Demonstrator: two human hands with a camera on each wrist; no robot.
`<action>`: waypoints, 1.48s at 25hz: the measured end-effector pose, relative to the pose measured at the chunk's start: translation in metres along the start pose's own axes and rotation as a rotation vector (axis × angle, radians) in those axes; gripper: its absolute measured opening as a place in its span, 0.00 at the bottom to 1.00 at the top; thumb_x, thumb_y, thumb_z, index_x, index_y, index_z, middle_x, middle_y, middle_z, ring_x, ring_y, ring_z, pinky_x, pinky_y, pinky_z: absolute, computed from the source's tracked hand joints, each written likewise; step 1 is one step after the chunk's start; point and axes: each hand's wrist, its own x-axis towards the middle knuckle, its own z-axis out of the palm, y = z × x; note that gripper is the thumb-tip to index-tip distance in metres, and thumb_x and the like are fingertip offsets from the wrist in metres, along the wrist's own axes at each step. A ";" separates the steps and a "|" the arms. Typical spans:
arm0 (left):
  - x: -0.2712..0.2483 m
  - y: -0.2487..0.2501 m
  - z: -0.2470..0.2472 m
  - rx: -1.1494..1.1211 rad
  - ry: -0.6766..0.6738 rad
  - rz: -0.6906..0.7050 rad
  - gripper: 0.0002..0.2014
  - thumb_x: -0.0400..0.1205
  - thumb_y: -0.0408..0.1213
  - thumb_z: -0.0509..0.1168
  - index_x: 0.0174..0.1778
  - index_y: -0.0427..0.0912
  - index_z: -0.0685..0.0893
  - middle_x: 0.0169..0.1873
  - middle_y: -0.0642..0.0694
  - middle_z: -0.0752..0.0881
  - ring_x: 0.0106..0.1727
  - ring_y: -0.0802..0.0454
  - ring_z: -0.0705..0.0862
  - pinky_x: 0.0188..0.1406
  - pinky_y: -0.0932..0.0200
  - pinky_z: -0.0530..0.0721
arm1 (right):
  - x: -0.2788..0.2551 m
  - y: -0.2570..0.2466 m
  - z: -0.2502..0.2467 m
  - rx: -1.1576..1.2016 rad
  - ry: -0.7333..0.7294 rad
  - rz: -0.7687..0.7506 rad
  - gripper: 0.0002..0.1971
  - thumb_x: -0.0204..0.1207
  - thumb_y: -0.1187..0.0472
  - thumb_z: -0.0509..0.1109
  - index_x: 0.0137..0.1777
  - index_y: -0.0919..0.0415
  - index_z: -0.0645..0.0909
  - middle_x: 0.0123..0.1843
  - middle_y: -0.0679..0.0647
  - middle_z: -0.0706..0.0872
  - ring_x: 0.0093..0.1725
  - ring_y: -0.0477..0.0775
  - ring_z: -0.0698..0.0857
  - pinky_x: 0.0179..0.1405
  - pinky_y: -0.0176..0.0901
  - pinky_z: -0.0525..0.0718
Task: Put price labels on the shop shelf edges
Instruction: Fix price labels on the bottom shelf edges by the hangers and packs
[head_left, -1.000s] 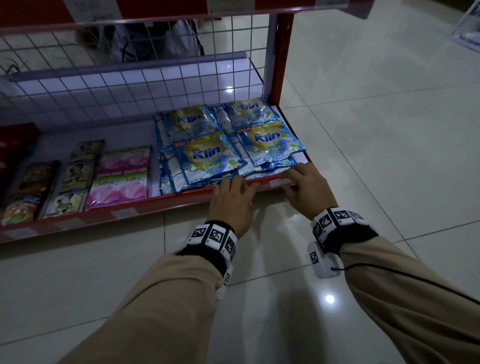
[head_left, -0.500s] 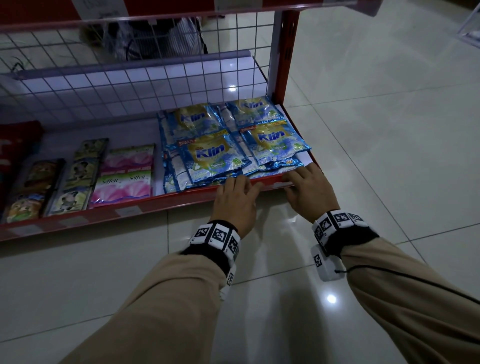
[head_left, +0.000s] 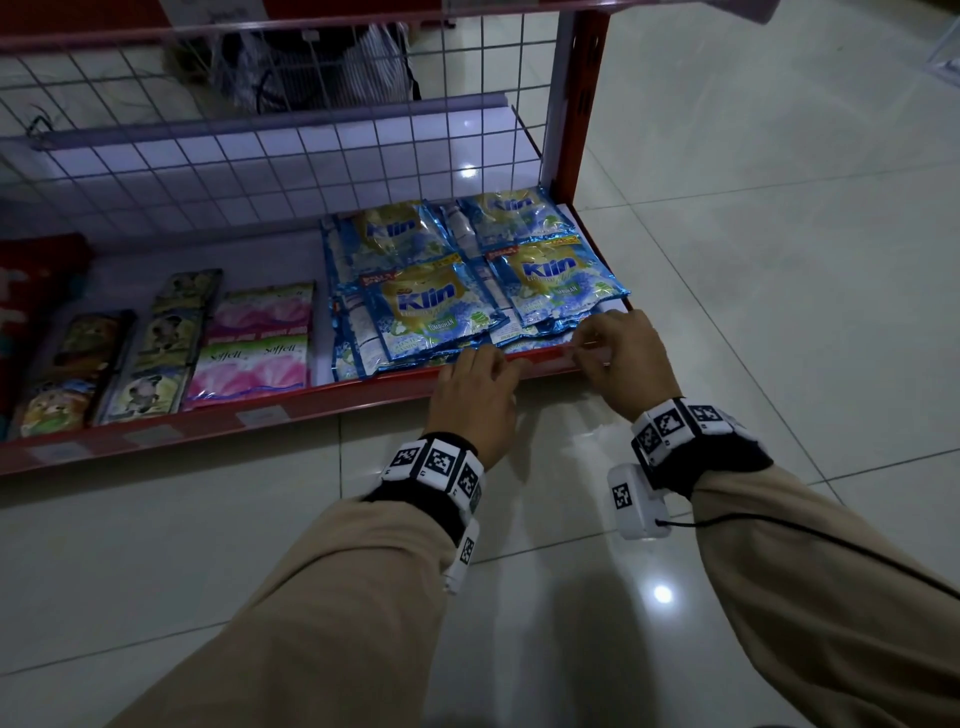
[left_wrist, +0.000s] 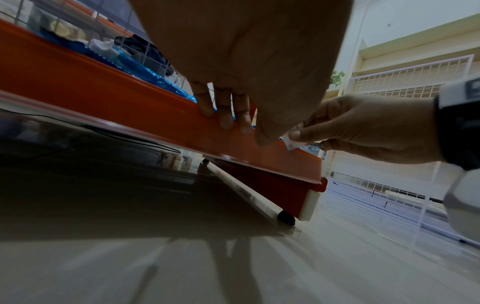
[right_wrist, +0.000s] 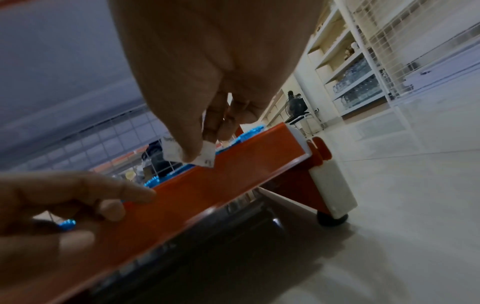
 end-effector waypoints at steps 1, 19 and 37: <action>0.001 -0.001 -0.001 -0.020 0.000 -0.007 0.20 0.82 0.40 0.59 0.71 0.51 0.73 0.61 0.46 0.75 0.62 0.45 0.71 0.60 0.50 0.70 | 0.001 -0.003 0.000 0.100 0.011 0.033 0.05 0.71 0.65 0.75 0.46 0.59 0.84 0.44 0.54 0.86 0.47 0.55 0.82 0.41 0.39 0.75; 0.009 -0.003 -0.011 -0.191 0.039 -0.132 0.09 0.87 0.41 0.54 0.54 0.44 0.78 0.49 0.46 0.81 0.52 0.46 0.74 0.48 0.52 0.71 | -0.008 -0.036 0.013 0.389 -0.153 0.050 0.04 0.75 0.64 0.73 0.48 0.57 0.86 0.43 0.49 0.88 0.41 0.36 0.84 0.40 0.22 0.76; -0.010 -0.024 -0.008 -0.098 0.106 -0.167 0.16 0.84 0.41 0.56 0.69 0.49 0.72 0.60 0.50 0.79 0.62 0.48 0.74 0.62 0.50 0.67 | -0.001 -0.039 0.021 -0.035 -0.060 -0.193 0.05 0.76 0.61 0.70 0.49 0.57 0.86 0.48 0.52 0.86 0.52 0.57 0.79 0.52 0.56 0.76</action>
